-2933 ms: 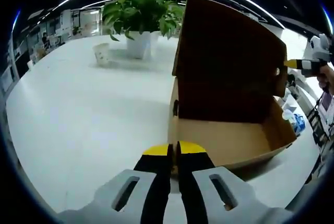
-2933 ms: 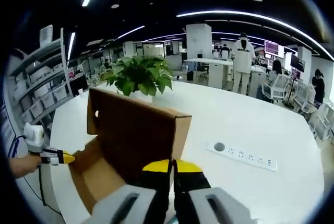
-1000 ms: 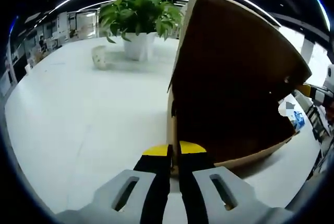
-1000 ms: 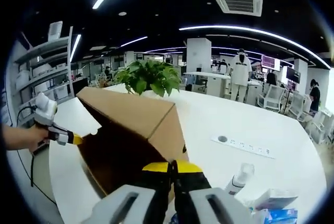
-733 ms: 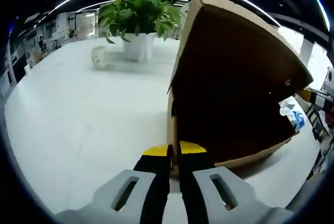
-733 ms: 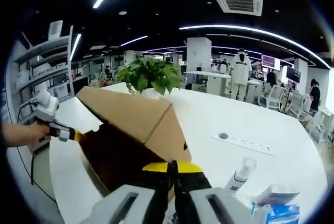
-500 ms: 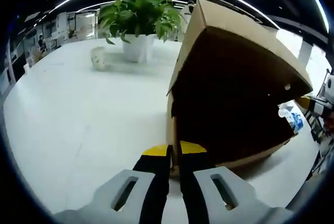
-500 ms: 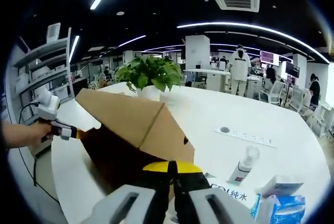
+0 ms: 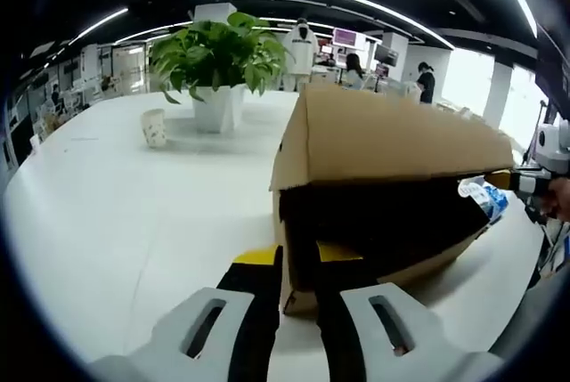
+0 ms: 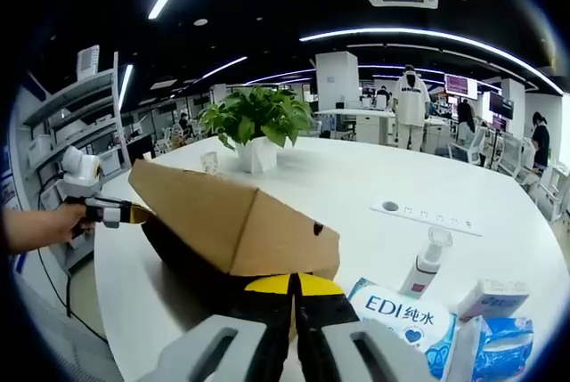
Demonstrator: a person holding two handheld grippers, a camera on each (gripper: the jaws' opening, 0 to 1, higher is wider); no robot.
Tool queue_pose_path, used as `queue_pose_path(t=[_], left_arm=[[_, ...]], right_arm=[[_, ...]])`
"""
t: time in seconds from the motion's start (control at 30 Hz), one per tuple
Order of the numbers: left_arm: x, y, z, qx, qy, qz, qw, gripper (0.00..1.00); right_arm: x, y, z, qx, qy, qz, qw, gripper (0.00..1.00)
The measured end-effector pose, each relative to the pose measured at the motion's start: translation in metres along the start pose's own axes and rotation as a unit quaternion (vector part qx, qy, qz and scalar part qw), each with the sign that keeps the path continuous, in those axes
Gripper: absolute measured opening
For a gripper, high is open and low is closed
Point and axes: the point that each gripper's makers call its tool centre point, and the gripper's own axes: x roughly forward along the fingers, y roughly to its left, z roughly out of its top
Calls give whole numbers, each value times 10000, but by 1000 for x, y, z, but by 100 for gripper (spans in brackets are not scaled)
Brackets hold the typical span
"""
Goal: Operate the shoe box by opening the lid, removing the specified soft item, and placing it in the target area until the item is outside and the box remains undamaged.
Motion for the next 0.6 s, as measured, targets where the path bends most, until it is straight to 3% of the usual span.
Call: queue_pose_path(t=[0.3,0.6], left_arm=[[-8,-8,5,430,-55,-408,9982,17],[-14,-12,4,599,-105,-679,9958,25]], right_arm=[[-1,8,-11,15,111,179,9998,0],[-3,20,-15,27,113,491,9987,4]])
